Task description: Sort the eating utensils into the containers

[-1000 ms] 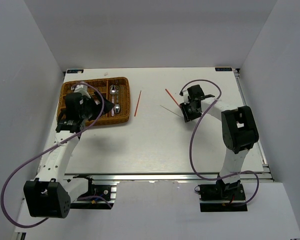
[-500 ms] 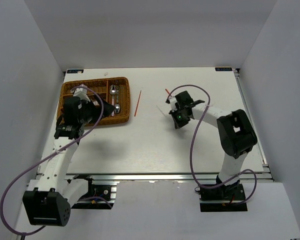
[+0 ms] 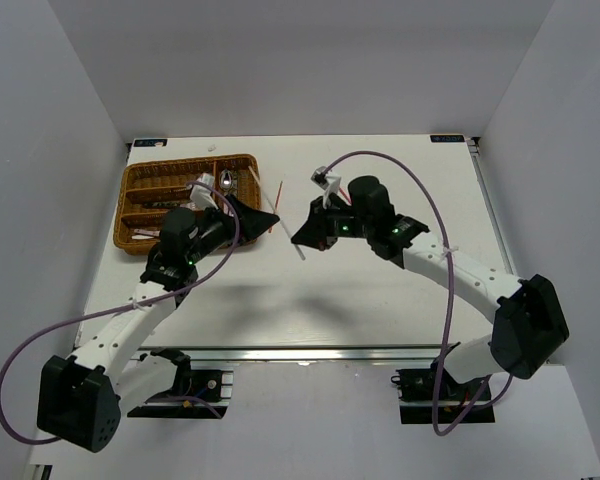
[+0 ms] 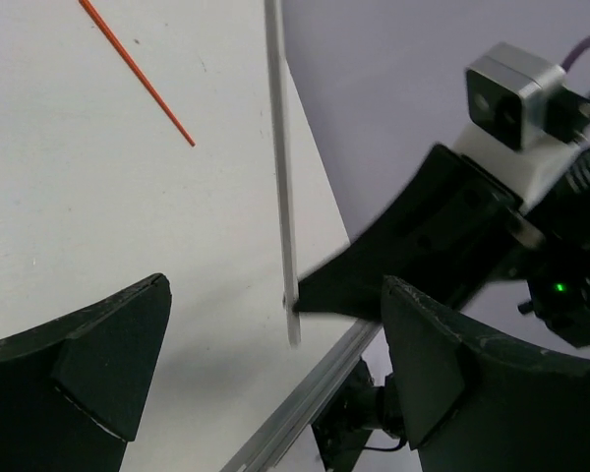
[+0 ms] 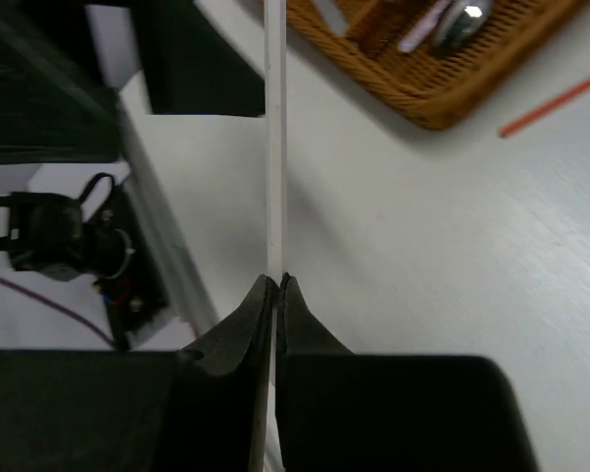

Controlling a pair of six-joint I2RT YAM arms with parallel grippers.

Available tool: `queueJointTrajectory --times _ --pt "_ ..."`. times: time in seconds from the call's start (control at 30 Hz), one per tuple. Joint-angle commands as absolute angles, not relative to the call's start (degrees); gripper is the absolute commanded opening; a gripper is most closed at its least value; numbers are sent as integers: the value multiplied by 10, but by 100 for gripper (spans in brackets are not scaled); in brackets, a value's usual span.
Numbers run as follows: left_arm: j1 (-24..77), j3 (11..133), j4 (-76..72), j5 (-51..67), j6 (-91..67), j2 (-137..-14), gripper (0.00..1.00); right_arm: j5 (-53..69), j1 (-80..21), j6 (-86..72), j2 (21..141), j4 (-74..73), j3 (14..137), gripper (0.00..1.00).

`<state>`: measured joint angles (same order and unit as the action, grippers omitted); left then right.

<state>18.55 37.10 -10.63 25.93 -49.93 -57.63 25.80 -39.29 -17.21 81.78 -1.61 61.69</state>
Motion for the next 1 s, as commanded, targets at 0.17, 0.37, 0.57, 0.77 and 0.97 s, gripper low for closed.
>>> queueJointTrajectory --times 0.17,0.37,0.57,0.77,0.97 --pt "227 398 -178 230 -519 -627 84 287 -450 -238 816 29 643 0" --pt "229 400 -168 229 -507 -649 5 274 -461 -236 816 31 643 3" --pt "185 478 33 45 -496 -642 0 163 -433 -260 753 45 571 89" --pt "-12 465 -45 20 -651 -697 0 179 -366 -280 694 58 485 89" --pt "-117 603 -69 16 -707 -907 0 193 -323 -245 647 20 452 89"
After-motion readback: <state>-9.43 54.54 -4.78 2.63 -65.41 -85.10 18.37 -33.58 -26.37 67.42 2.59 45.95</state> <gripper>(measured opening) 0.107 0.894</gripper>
